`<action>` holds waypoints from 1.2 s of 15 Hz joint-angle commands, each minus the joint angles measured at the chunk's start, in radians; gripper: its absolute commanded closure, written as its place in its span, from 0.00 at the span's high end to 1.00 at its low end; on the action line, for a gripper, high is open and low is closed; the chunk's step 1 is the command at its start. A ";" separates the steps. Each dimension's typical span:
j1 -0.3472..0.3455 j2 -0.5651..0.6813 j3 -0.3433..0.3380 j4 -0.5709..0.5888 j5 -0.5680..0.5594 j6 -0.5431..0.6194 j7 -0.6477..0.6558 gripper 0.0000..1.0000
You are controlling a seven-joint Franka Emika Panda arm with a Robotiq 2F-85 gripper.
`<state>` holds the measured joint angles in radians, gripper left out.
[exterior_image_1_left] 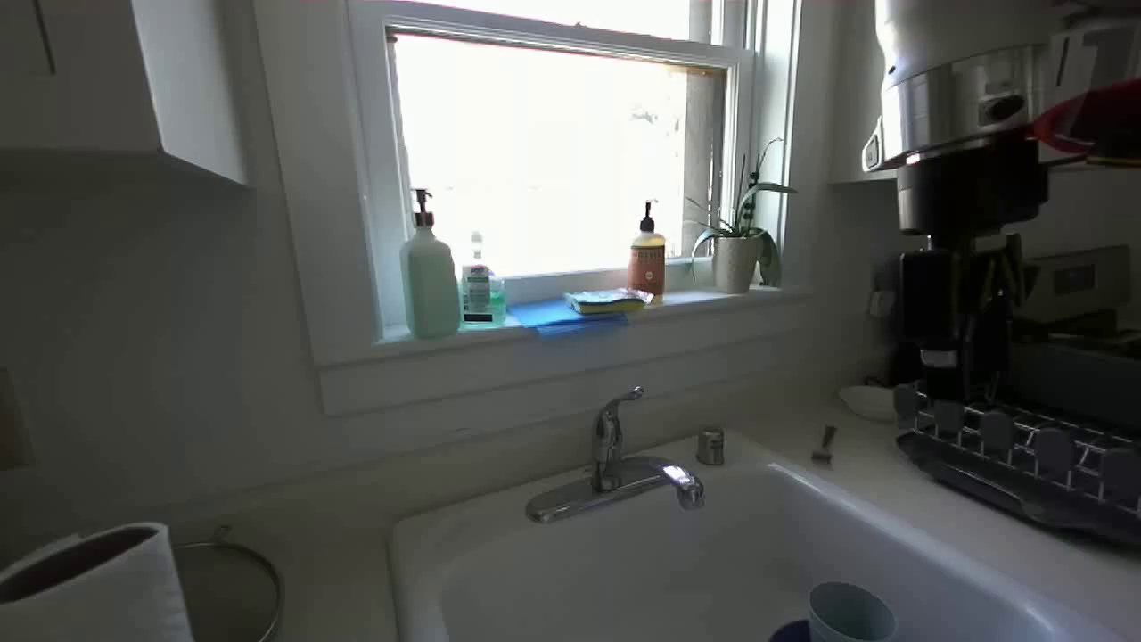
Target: Remove the bowl with the cups from the sink and put it on the right side of the sink
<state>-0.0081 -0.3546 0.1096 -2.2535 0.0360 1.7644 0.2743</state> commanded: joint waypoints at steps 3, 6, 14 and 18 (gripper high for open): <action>0.009 0.001 -0.008 0.002 -0.003 -0.002 0.002 1.00; 0.009 0.001 -0.008 0.002 -0.003 -0.002 0.002 1.00; -0.021 0.179 -0.035 0.069 -0.013 -0.025 0.055 1.00; -0.013 0.306 -0.059 0.089 -0.004 -0.001 0.010 1.00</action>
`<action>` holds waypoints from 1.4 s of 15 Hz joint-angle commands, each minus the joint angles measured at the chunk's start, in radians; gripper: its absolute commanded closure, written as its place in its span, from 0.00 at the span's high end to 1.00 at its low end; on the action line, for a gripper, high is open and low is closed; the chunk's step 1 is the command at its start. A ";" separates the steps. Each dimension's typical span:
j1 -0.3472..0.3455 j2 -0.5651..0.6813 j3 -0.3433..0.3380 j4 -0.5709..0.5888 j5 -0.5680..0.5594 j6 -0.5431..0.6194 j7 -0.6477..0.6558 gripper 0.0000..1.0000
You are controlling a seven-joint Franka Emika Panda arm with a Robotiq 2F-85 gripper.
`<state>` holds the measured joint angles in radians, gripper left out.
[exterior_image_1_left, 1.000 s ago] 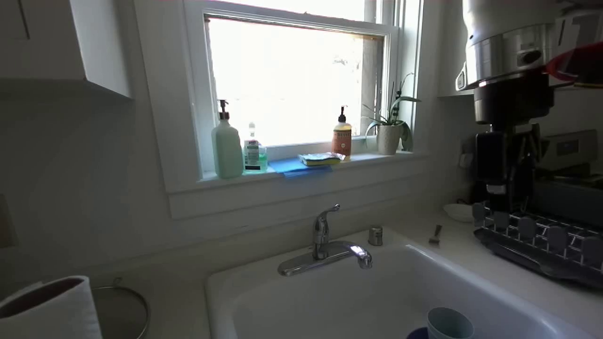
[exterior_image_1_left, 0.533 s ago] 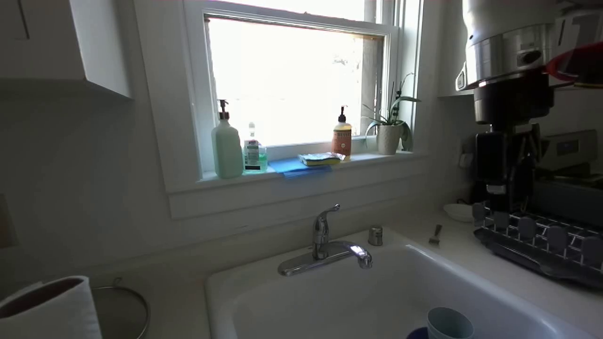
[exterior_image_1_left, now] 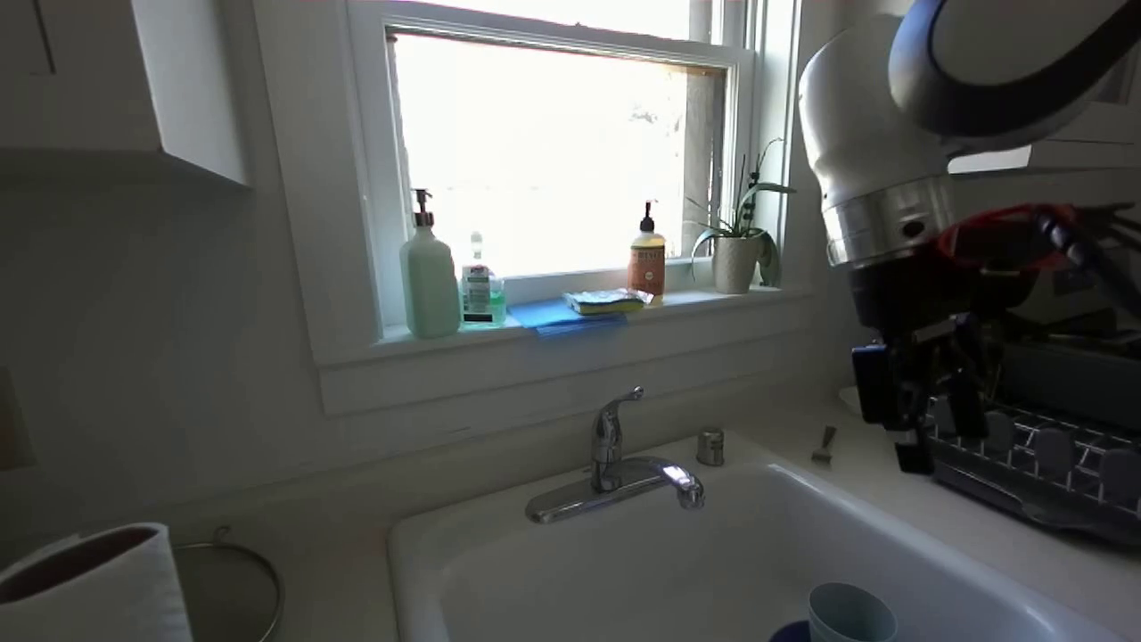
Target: Remove the bowl with the cups from the sink and put it on the right side of the sink
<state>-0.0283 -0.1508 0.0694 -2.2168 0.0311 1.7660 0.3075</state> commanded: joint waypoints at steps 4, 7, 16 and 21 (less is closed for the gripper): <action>-0.005 0.222 -0.056 0.090 0.034 0.017 -0.029 1.00; -0.018 0.299 -0.091 0.119 0.084 0.075 -0.014 1.00; -0.043 0.436 -0.143 0.160 0.241 0.244 0.006 1.00; -0.041 0.434 -0.143 0.160 0.240 0.244 0.006 1.00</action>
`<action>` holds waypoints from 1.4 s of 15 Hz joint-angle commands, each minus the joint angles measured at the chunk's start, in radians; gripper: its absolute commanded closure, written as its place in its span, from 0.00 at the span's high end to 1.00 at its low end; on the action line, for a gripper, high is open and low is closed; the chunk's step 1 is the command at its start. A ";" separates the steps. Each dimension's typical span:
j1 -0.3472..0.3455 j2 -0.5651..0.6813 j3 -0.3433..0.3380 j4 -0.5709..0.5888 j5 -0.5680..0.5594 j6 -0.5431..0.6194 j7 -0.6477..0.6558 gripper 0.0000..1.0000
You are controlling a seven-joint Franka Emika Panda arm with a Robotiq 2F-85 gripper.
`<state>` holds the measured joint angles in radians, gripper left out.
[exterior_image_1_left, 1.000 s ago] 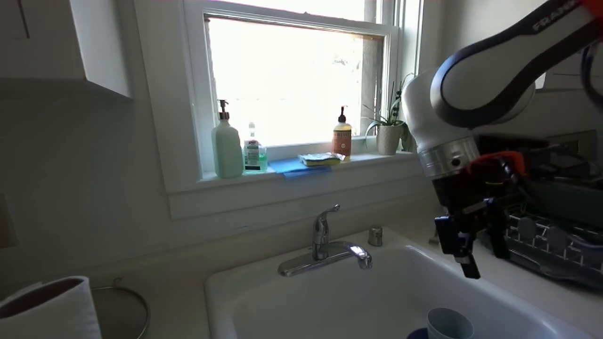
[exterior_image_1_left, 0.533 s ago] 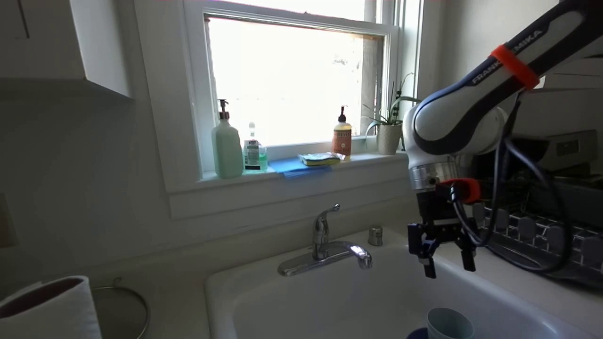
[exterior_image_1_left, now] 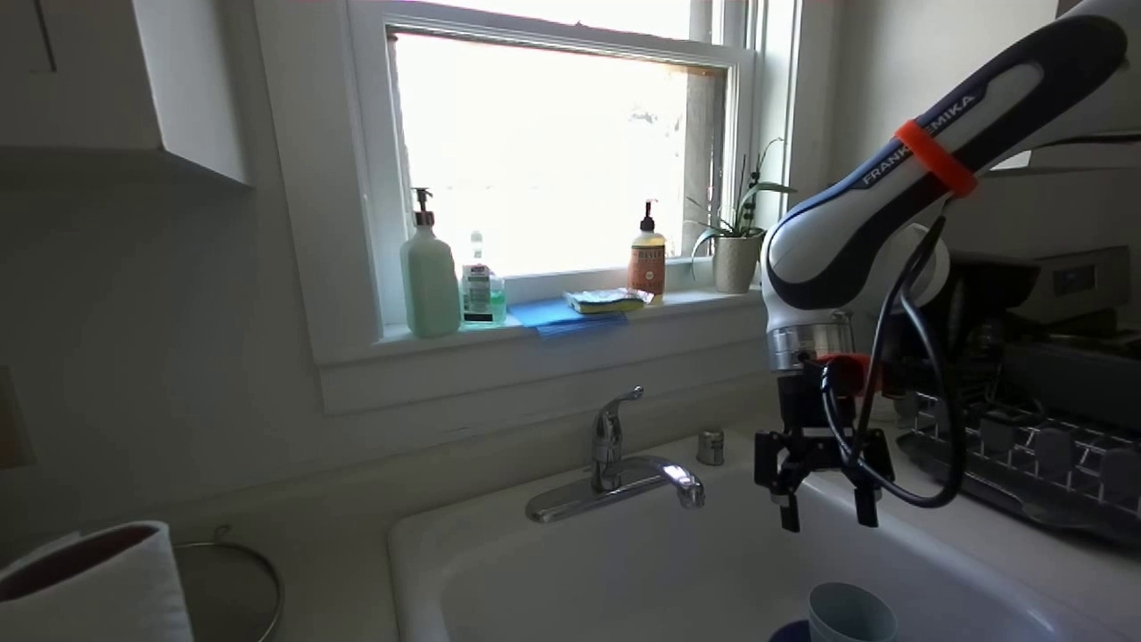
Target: Remove the bowl with the cups from the sink and put it on the right side of the sink
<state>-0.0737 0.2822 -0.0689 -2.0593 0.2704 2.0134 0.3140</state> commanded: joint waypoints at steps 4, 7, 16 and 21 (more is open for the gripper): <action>-0.010 0.089 0.002 0.069 0.039 -0.033 -0.019 1.00; -0.009 0.150 0.020 0.092 0.076 -0.037 -0.040 1.00; -0.030 0.294 0.049 0.184 0.161 -0.006 -0.130 1.00; -0.045 0.337 0.057 0.238 0.170 -0.002 -0.190 1.00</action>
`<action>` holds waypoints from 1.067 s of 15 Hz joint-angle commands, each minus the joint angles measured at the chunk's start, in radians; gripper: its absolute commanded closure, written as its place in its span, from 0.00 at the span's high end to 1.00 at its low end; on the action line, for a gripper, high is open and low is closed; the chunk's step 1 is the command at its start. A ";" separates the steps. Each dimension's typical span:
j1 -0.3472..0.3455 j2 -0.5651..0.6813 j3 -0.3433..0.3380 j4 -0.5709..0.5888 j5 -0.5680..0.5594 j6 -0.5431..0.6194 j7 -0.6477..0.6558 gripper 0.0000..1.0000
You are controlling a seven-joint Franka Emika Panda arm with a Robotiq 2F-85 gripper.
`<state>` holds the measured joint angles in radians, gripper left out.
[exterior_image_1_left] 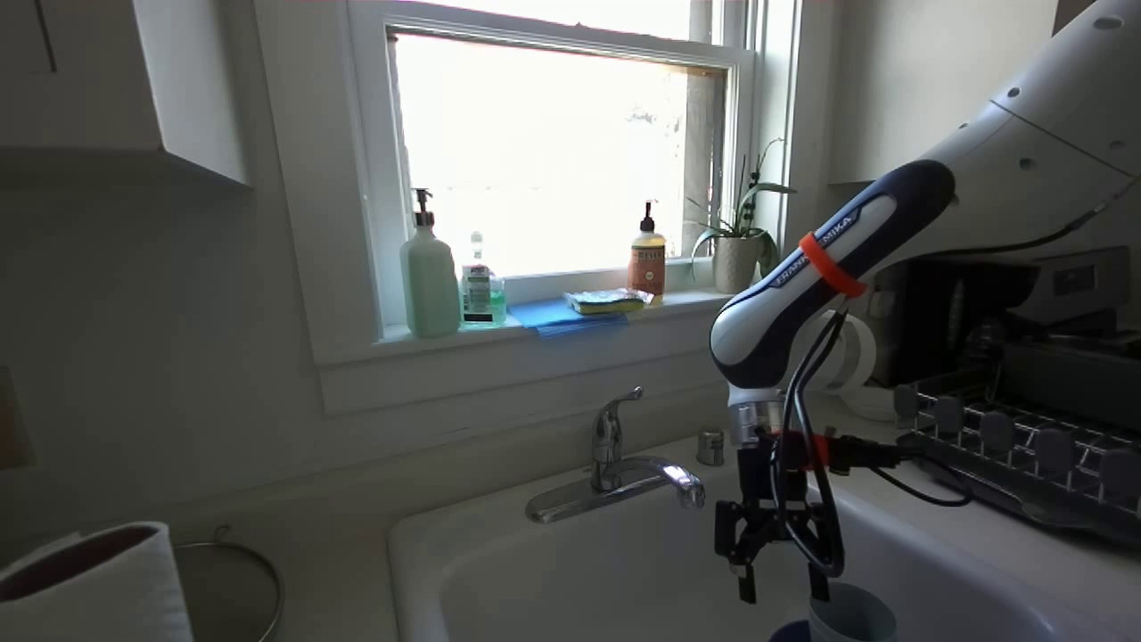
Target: Remove the bowl with the cups from the sink and put it on the right side of the sink
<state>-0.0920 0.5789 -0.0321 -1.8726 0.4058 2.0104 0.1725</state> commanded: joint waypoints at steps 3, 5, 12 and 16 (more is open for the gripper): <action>-0.019 0.069 0.016 0.072 0.009 0.021 -0.067 1.00; -0.016 0.091 0.015 0.087 -0.001 0.030 -0.075 1.00; -0.013 0.154 0.032 0.133 -0.005 0.062 -0.098 1.00; -0.001 0.195 0.023 0.158 -0.035 0.049 -0.075 1.00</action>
<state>-0.0966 0.7276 -0.0085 -1.7586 0.4005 2.0692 0.0850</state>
